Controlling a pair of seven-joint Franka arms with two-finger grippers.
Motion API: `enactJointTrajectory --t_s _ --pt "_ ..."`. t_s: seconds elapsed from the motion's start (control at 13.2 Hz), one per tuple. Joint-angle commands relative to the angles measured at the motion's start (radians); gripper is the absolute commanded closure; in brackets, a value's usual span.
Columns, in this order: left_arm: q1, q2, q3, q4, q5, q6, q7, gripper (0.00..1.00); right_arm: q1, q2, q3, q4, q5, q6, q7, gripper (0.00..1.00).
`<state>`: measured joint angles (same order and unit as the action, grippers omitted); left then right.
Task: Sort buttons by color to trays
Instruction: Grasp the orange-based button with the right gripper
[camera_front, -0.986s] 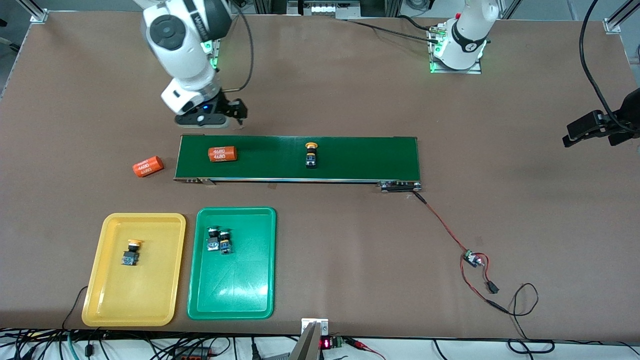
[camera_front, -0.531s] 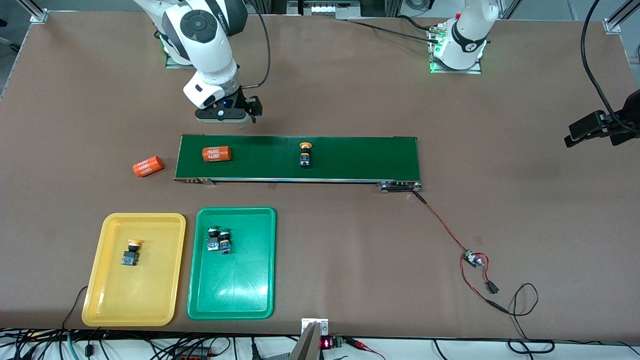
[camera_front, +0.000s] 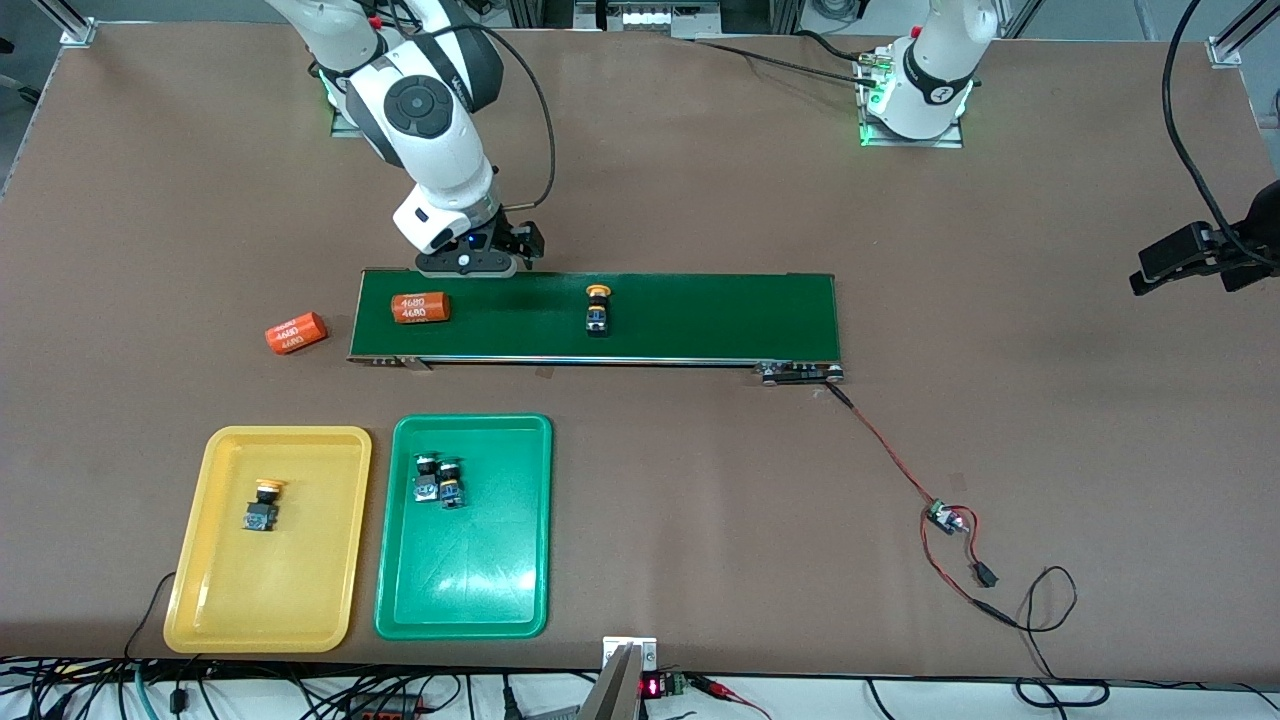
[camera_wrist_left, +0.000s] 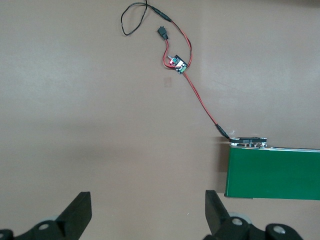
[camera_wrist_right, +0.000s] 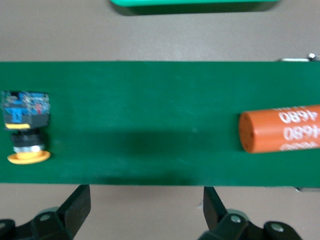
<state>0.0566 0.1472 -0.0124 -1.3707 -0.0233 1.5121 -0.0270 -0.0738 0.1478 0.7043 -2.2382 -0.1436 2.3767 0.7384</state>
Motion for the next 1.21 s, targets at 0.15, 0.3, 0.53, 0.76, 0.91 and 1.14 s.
enactJointTrajectory --t_s 0.15,0.3,0.53,0.76,0.91,1.14 --pt "0.005 -0.002 0.003 0.005 -0.015 -0.006 0.006 0.00 0.032 0.122 -0.008 0.095 -0.112 -0.004 0.116 0.00" --pt "0.005 0.000 0.003 0.005 -0.015 -0.004 0.006 0.00 0.045 0.156 -0.019 0.114 -0.149 -0.004 0.144 0.00" --pt "0.005 -0.002 0.003 0.005 -0.010 0.003 0.006 0.00 0.071 0.180 -0.049 0.137 -0.154 -0.004 0.153 0.00" --pt "0.005 -0.002 0.003 0.005 -0.010 0.008 0.006 0.00 0.071 0.183 -0.051 0.143 -0.155 -0.004 0.162 0.00" --pt "0.005 -0.002 0.003 0.005 -0.009 0.008 0.006 0.00 0.069 0.183 -0.051 0.143 -0.155 -0.004 0.162 0.00" --pt "0.005 -0.001 0.005 0.005 -0.009 0.010 0.006 0.00 0.069 0.185 -0.051 0.143 -0.155 -0.002 0.162 0.00"
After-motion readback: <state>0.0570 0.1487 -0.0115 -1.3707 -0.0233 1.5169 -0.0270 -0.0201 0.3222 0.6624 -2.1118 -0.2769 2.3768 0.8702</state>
